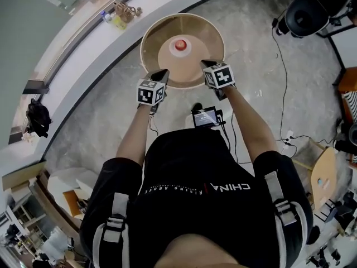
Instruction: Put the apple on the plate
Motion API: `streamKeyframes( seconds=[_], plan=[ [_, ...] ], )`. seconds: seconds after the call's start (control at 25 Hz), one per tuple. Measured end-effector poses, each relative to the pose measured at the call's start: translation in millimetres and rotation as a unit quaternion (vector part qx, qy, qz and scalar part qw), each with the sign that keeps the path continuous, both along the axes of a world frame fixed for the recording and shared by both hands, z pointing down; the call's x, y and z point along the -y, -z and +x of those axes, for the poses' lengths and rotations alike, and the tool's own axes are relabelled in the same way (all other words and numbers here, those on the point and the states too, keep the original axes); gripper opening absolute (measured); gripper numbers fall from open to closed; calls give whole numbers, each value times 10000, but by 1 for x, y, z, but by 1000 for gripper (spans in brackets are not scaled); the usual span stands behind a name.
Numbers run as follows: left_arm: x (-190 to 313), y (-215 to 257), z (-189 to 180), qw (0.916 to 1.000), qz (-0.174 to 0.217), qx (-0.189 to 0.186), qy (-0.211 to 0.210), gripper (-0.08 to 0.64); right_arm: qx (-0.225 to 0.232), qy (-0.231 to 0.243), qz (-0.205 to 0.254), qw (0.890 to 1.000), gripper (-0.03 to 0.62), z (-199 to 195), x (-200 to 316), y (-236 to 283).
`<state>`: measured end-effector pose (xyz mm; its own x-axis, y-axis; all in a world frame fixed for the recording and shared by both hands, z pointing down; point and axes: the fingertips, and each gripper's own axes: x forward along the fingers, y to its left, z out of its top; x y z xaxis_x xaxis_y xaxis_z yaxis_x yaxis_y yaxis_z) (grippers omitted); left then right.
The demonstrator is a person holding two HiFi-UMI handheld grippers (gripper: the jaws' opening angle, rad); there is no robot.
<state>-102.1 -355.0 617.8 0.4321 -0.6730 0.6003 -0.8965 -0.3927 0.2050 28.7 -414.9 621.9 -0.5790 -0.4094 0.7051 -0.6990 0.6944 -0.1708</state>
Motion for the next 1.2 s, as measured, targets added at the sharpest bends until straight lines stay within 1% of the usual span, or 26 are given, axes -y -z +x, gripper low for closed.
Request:
streamKeyframes(
  seconds=[0.12,0.16,0.28,0.36,0.52,0.64,0.72,0.88,1.0,1.12,1.2],
  plan=[
    [-29,4,-5,9998,117,99,-115,18,-23,-24,174,9998,32,-9,-30,7],
    [-42,6,-6,9997,160,69,-158,18,-64,-16,220,9997,32,-13,-44,7],
    [-92,10,-11,9991,257,-180,-278,18,-209,30,255,9995,32,-25,-100,-3],
    [-129,6,-19,9988,262,-210,-351,18,-239,-20,187,9995,32,-32,-141,-12],
    [-199,-2,-37,9987,199,-233,-405,18,-147,-361,70,9992,32,-38,-212,-16],
    [-236,1,-44,9984,215,-284,-442,18,-148,-658,70,9977,32,-33,-251,-7],
    [-249,6,-42,9980,271,-330,-462,18,-127,-746,102,9971,32,-29,-269,1],
    [-267,13,-20,9970,375,-425,-524,18,-68,-714,168,9973,32,-18,-293,12],
    [-277,17,-6,9966,399,-497,-519,18,-243,-704,334,9967,32,-8,-295,20],
    [-280,16,1,9971,349,-473,-480,18,-205,-670,398,9967,32,-6,-296,28],
    [-279,13,5,9978,296,-364,-466,18,-113,-614,418,9972,32,-4,-300,33]
  ],
)
